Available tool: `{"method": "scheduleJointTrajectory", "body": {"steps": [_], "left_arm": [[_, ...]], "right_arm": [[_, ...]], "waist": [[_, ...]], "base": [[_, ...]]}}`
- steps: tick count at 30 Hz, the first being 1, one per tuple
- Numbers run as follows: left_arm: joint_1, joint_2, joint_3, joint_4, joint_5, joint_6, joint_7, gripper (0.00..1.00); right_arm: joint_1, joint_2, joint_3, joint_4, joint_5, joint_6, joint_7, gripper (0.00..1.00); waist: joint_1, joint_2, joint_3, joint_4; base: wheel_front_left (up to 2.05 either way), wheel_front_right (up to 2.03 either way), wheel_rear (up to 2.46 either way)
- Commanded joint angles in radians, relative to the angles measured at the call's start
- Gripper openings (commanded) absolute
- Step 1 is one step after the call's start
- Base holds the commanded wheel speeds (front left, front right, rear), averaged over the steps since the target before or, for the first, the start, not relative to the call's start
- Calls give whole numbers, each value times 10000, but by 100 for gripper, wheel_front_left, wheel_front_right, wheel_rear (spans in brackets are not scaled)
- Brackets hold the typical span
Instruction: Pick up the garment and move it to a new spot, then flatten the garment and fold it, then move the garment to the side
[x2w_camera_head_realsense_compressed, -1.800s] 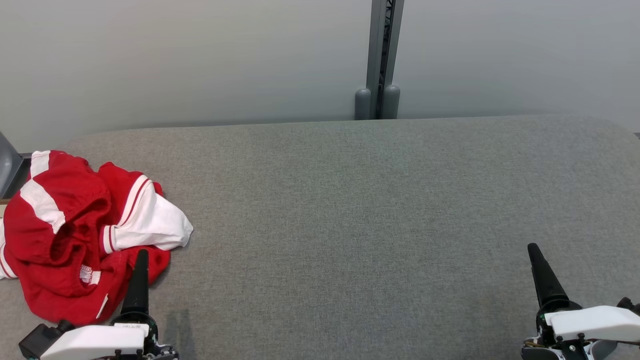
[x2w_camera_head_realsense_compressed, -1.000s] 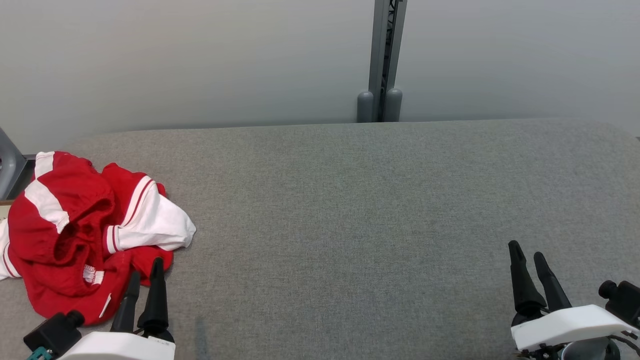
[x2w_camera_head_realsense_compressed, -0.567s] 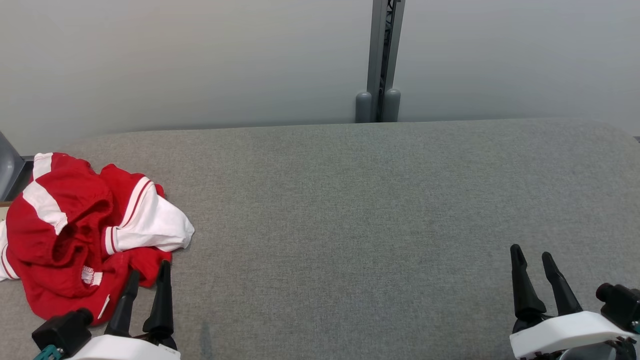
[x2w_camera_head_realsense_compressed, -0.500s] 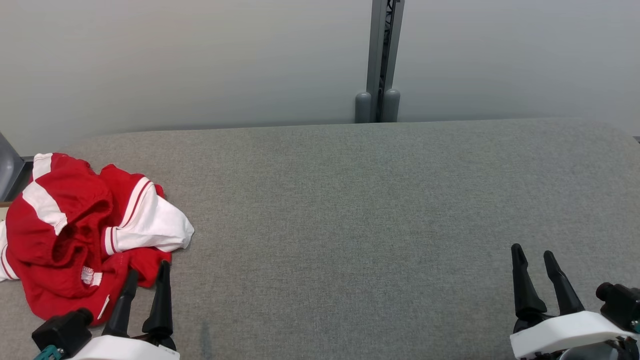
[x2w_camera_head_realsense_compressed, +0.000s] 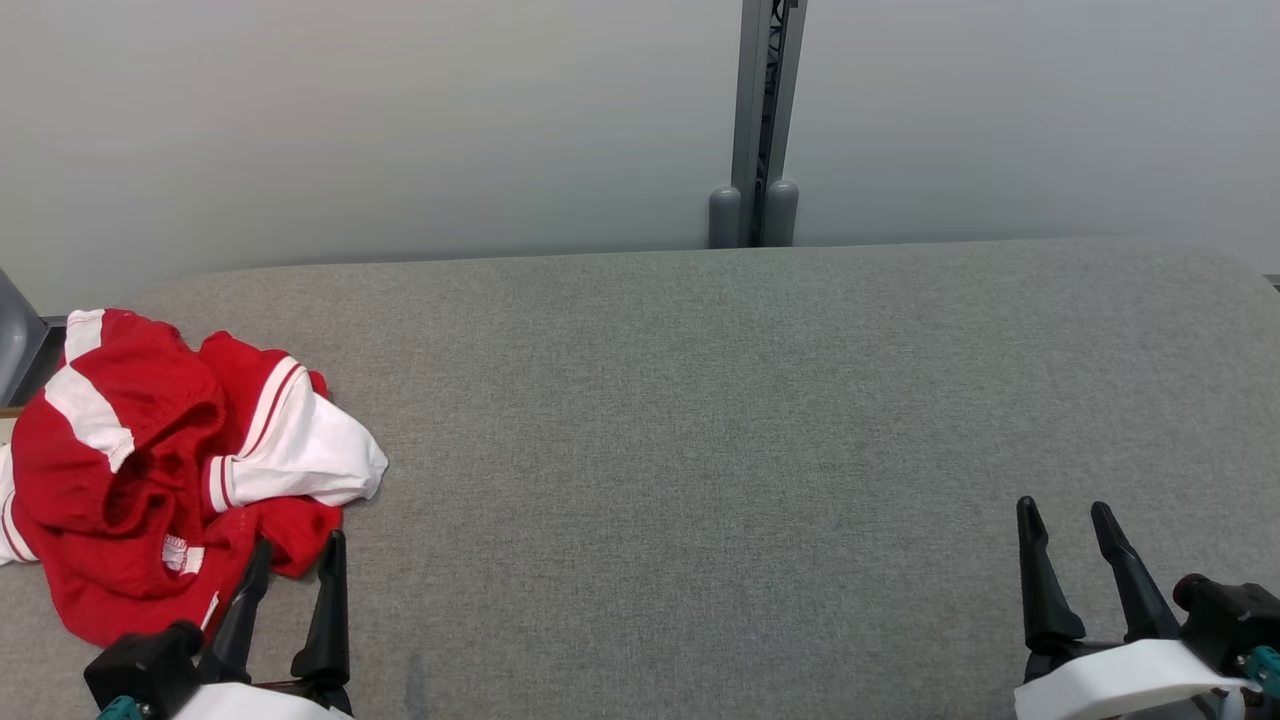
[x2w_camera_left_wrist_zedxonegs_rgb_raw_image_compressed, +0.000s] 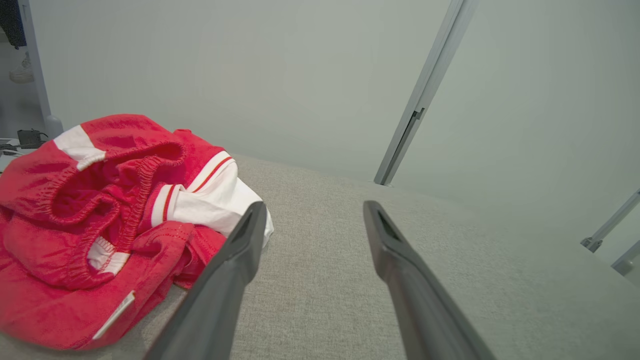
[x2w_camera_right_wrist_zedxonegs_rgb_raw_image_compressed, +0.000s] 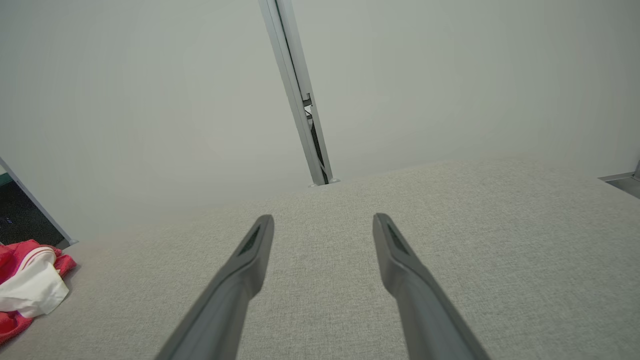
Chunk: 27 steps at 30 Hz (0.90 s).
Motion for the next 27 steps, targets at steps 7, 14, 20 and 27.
{"method": "scheduleJointTrajectory", "body": {"steps": [7,14,20,27], "left_arm": [[102,174,14,-147,815,-7,-230,100],[205,185,13,-174,1453,-32,-392,100],[308,192,28,-195,1981,-61,-518,100],[372,194,75,-230,2583,-67,-670,100]], "right_arm": [[78,-98,42,-156,-889,39,-264,100],[135,-109,68,-211,-1491,40,-427,100],[202,-116,4,-234,-1910,42,-552,100],[320,-122,-78,-244,-2368,43,-694,100]], "waist": [[0,0,-50,0],[0,0,-84,-8],[0,0,-84,-19],[0,0,-81,-18]], "base": [[0,0,0],[0,0,0],[0,0,0],[0,0,0]]}}
